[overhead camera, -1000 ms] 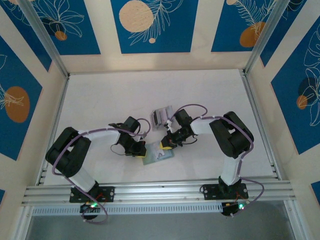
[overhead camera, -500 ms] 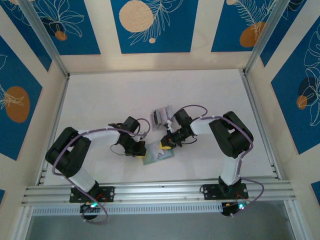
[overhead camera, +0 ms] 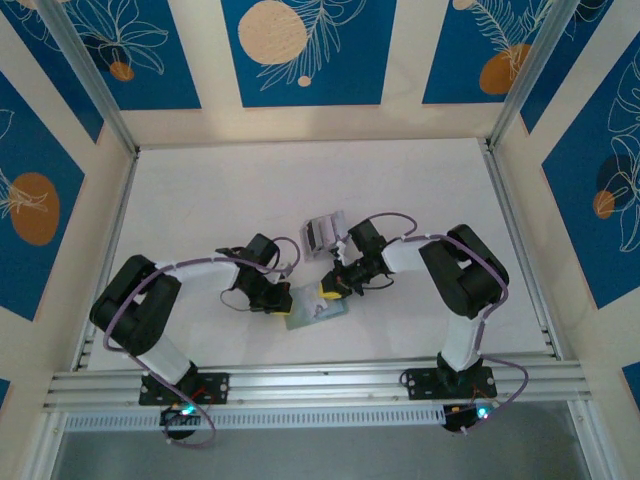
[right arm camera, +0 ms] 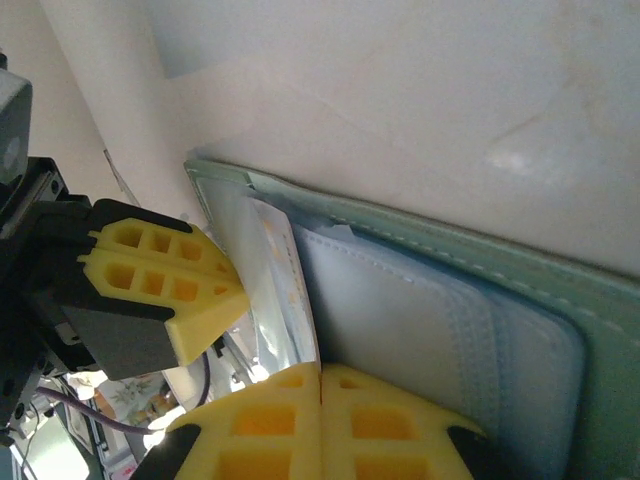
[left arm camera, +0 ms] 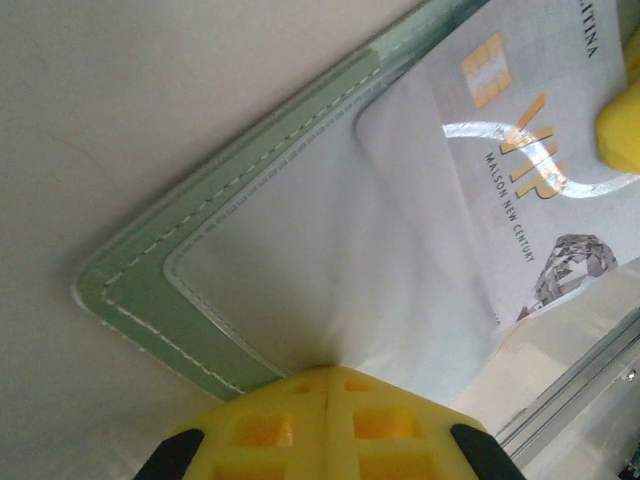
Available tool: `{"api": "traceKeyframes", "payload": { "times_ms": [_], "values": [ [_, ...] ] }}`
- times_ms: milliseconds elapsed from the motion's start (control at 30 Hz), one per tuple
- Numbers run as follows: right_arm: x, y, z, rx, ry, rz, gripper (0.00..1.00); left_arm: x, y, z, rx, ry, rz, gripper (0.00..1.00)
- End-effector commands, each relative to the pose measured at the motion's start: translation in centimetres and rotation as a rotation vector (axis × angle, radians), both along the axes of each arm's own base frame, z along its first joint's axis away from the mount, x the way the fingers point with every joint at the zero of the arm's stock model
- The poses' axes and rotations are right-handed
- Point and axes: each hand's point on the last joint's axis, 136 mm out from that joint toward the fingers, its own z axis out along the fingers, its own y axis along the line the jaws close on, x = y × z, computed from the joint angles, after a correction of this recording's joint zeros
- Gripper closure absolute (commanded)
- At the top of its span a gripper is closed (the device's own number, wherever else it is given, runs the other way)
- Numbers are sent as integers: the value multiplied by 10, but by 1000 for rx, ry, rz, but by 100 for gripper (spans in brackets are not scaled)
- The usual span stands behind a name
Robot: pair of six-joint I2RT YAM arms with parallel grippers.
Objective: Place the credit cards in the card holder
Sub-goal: Insert the credit card into the card slot.
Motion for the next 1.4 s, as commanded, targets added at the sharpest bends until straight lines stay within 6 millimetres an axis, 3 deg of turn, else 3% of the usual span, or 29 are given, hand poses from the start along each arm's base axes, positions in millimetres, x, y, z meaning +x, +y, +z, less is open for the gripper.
{"api": "traceKeyframes", "payload": {
  "times_ms": [0, 533, 1367],
  "values": [
    [-9, 5, -6, -48, 14, -10, 98, -11, 18, -24, 102, 21, 3, 95],
    [-31, 8, -8, -209, -76, 36, 99, -13, 19, -27, 110, 20, 5, 95],
    [-39, 3, -5, -224, -6, -57, 100, -23, 26, -41, 147, 38, 6, 95]
  ]
}}
